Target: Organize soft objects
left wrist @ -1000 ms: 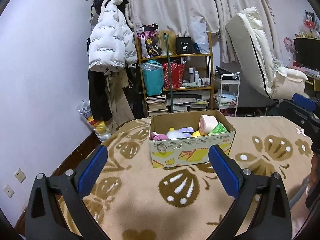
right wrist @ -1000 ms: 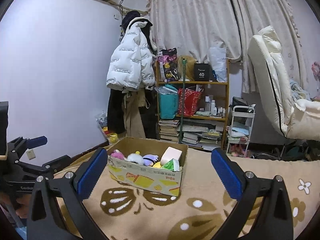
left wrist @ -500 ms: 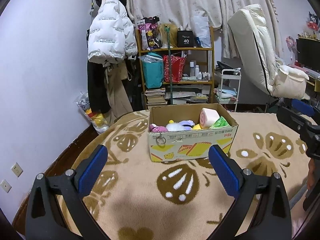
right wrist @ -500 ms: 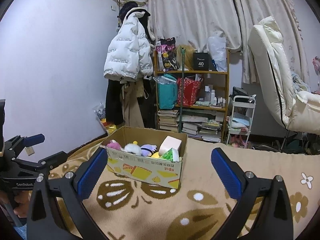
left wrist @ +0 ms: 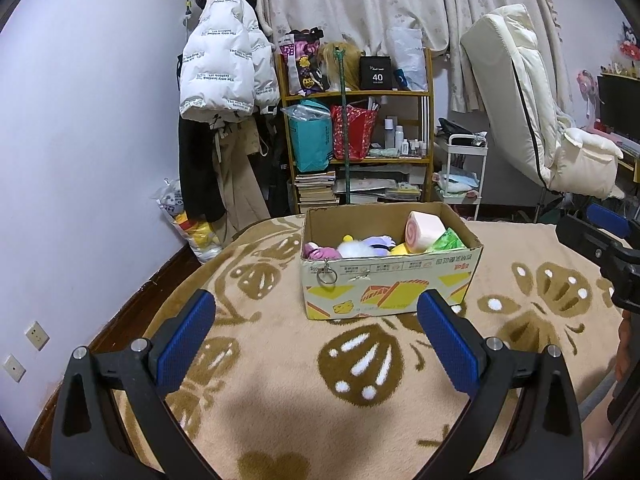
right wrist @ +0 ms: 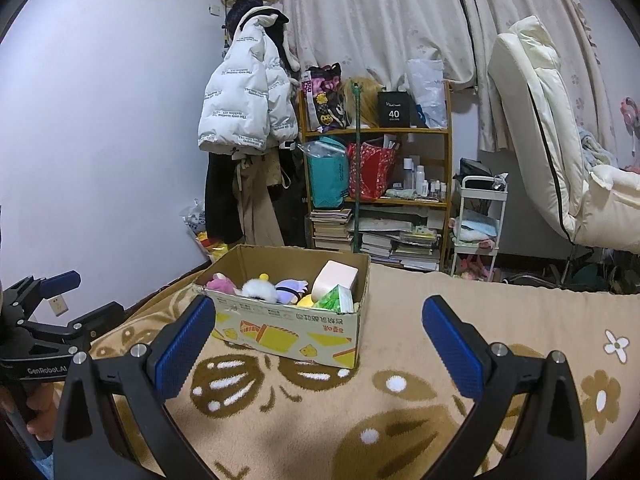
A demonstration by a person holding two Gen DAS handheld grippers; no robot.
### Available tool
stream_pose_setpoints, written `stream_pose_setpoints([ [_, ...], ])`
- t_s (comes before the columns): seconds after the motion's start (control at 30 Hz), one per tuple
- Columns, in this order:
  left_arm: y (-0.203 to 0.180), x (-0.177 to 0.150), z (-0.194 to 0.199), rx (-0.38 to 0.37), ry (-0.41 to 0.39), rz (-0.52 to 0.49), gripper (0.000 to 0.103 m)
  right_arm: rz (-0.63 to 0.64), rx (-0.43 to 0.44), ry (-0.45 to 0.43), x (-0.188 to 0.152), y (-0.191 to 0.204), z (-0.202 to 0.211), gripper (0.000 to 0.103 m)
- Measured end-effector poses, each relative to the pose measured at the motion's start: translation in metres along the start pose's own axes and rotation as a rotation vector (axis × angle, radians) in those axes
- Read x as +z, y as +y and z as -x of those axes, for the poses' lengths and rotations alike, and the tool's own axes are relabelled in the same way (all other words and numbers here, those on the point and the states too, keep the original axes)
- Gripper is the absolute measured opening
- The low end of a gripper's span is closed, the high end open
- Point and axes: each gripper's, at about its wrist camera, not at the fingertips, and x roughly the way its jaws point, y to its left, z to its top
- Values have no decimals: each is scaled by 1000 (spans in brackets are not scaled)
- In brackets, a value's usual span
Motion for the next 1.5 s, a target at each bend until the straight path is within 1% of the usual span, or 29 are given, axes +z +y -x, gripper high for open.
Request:
stream_pose_setpoints([
  [0.33, 2, -1, 1, 0, -2, 13, 100, 1, -1, 3, -1, -2, 0, 103],
  [0.73, 1, -2, 0, 8, 7, 2, 100, -3, -7, 3, -4, -2, 1, 103],
  [1.37, 1, 0, 0, 19, -1, 1, 100, -3, -11, 5, -5, -5, 1, 103],
  [1.5, 3, 1, 0, 18, 0, 2, 100, 5, -13, 6, -10, -5, 3, 103],
])
